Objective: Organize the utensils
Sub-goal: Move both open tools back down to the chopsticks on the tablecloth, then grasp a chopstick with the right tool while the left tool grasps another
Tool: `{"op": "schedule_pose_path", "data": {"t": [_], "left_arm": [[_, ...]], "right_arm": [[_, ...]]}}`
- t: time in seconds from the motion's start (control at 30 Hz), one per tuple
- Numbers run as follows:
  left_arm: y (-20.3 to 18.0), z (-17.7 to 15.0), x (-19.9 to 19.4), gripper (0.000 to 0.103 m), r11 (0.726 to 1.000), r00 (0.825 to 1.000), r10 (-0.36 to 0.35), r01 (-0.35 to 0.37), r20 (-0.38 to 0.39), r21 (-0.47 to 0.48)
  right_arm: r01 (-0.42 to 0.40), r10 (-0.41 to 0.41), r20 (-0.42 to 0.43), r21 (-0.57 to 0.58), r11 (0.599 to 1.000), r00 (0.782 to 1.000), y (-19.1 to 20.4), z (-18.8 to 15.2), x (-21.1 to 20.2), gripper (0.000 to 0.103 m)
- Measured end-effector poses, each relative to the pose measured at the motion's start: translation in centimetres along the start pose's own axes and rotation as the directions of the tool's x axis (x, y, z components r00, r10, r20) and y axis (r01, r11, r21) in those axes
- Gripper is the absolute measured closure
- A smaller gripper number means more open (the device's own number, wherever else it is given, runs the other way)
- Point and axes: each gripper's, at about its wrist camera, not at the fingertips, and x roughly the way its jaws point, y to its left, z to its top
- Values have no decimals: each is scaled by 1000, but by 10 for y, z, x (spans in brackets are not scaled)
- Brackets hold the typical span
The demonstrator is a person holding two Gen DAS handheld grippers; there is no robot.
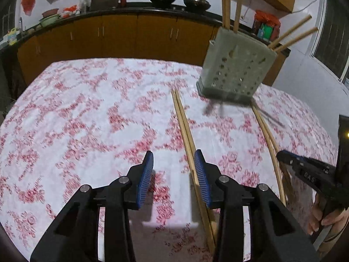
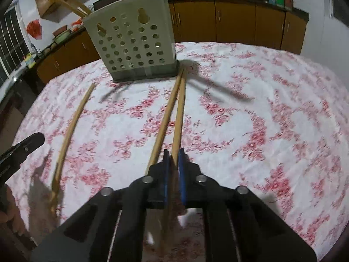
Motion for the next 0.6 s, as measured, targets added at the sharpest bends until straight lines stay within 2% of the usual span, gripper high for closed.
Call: {"op": "schedule_pose_path", "data": {"t": [0.27, 0.6], "left_arm": [[-8, -14, 8, 75, 998, 997, -57, 57, -55, 8], [-12, -18, 15, 78, 999, 995, -40, 42, -88, 25]], "right_arm": [[43, -44, 12, 59, 997, 999, -23, 4, 0, 95], [71, -72, 22, 42, 997, 997, -21, 3, 0, 95]]}}
